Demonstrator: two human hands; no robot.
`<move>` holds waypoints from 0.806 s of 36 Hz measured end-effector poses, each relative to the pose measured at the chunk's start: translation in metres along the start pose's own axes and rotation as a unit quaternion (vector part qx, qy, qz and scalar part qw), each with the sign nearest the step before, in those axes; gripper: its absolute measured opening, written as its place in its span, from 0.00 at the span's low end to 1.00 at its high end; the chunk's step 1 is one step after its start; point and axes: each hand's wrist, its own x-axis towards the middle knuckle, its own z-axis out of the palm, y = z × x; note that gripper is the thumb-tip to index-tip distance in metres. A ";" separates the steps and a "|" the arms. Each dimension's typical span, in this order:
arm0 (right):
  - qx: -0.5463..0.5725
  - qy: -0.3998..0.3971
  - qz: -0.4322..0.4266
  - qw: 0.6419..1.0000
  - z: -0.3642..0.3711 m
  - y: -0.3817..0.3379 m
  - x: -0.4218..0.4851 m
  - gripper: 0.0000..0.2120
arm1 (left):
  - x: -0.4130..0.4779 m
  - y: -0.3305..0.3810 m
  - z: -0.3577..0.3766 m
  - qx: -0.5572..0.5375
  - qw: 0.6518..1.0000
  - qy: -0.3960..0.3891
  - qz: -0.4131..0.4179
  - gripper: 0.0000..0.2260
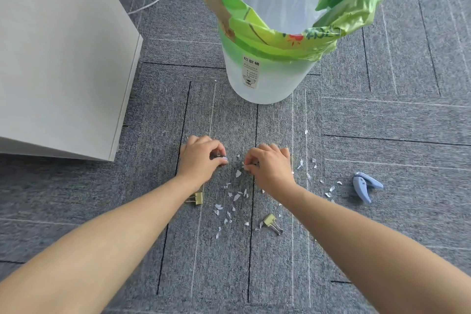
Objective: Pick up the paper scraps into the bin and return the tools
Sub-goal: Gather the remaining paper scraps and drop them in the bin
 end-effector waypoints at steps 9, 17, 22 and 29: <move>-0.072 -0.001 -0.028 0.997 -0.001 -0.005 0.003 0.06 | 0.002 0.001 -0.002 0.041 0.999 0.008 0.030 0.05; 0.015 0.045 0.060 0.997 -0.009 0.009 -0.010 0.05 | -0.002 0.003 0.000 0.057 0.998 -0.008 0.014 0.04; 0.023 0.027 0.083 0.996 -0.007 0.022 -0.024 0.06 | -0.007 0.004 0.003 0.064 0.997 -0.023 0.022 0.04; 0.014 0.018 0.065 0.998 -0.002 0.019 -0.026 0.04 | -0.027 0.009 0.010 0.037 0.996 -0.041 0.071 0.05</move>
